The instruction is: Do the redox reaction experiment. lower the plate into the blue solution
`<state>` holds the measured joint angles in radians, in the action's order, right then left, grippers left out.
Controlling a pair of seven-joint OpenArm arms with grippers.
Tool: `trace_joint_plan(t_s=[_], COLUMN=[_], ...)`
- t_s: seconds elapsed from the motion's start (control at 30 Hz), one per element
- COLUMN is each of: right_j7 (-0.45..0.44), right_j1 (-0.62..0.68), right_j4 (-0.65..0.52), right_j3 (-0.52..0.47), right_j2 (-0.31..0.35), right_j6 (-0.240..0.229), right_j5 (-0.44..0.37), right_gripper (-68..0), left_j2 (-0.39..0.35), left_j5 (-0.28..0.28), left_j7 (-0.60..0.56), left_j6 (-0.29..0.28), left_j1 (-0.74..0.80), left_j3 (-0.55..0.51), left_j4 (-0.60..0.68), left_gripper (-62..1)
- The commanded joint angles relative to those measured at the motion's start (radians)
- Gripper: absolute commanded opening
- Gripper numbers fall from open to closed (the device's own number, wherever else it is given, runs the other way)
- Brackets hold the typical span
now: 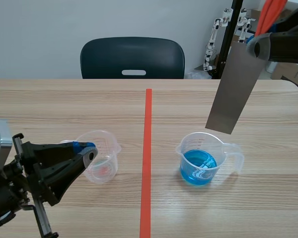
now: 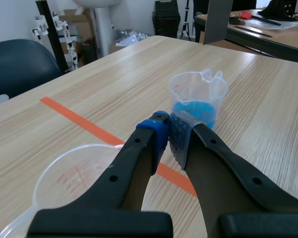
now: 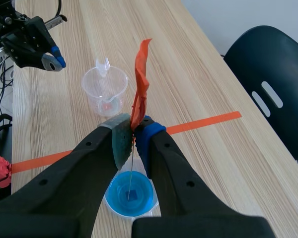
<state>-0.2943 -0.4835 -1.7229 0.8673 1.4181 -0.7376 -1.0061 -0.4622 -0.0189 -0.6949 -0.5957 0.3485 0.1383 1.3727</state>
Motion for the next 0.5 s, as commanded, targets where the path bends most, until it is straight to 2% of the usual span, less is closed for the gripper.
trace_joint_plan(t_s=[0.0, 0.17, 0.2, 0.3, 0.47], right_j7=[-0.025, -0.027, -0.027, -0.027, -0.027], right_j1=[-0.015, -0.015, -0.015, -0.015, -0.015], right_j4=[-0.001, -0.001, -0.001, -0.001, -0.001], right_j3=[-0.003, -0.003, -0.003, -0.003, -0.003], right_j2=[0.0, 0.0, 0.0, 0.0, 0.0], right_j6=[-0.008, -0.008, -0.008, -0.008, -0.008], right_j5=[-0.018, -0.018, -0.018, -0.018, -0.018], right_gripper=[-66.9, -66.9, -66.9, -66.9, -66.9], left_j2=[-0.005, -0.006, -0.006, -0.006, 0.0], left_j5=[0.007, 0.007, 0.007, 0.007, 0.007], left_j7=[-0.041, -0.092, -0.101, -0.13, -0.175], left_j6=[0.003, 0.003, 0.003, 0.003, 0.005], left_j1=[0.034, 0.168, 0.193, 0.262, 0.356], left_j3=[-0.013, -0.1, -0.116, -0.158, -0.196], left_j4=[0.027, 0.067, 0.074, 0.088, 0.089], left_gripper=[-56.5, -56.1, -54.0, -40.0, -7.4])
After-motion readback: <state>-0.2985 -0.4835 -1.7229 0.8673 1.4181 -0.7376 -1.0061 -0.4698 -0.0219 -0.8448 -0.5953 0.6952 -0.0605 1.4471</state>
